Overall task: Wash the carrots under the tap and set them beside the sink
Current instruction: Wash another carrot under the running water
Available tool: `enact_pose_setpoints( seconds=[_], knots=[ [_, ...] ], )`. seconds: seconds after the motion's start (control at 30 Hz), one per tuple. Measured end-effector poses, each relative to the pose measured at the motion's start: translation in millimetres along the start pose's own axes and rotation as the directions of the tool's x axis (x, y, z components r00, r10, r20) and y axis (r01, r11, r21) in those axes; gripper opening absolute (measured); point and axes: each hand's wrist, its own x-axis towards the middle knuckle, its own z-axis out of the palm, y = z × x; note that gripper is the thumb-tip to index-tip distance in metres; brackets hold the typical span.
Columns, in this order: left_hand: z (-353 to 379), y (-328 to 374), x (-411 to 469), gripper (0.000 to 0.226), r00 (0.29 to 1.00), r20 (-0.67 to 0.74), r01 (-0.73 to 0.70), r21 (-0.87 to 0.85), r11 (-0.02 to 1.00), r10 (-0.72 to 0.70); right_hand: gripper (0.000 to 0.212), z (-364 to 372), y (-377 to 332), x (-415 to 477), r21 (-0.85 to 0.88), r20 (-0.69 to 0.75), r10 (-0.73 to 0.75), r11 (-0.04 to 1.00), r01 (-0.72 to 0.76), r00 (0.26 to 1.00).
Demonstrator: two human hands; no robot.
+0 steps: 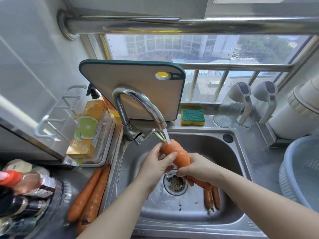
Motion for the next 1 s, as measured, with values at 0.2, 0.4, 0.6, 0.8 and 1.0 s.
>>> enact_pose_setpoints(
  seconds=[0.2,0.4,0.6,0.8,1.0],
  knots=[
    [13.9,9.7,3.8,0.010,0.980,-0.192,-0.055,-0.062,0.997,0.042,0.021,6.8,-8.2,1.4,-0.116,-0.111,-0.044,0.993,0.031,0.993],
    [-3.1,12.4,0.9,0.029,0.997,0.053,0.064,-0.219,0.974,-0.053,0.027,1.2,-6.5,1.5,-0.101,-0.057,-0.015,0.995,0.010,0.998],
    [7.7,12.8,3.0,0.015,0.986,-0.131,0.081,-0.194,0.978,-0.108,0.025,8.2,-8.6,4.9,-0.157,-0.114,-0.006,0.988,-0.012,0.993],
    [-2.5,16.7,1.9,0.030,0.990,0.029,0.141,-0.270,0.952,-0.139,0.022,3.0,-8.6,6.3,-0.132,-0.090,-0.024,0.991,0.012,0.996],
    [2.6,20.4,0.8,0.025,0.991,0.032,0.133,-0.281,0.950,-0.129,0.021,3.1,-6.2,9.0,-0.156,-0.143,-0.044,0.987,0.022,0.989]
  ],
)
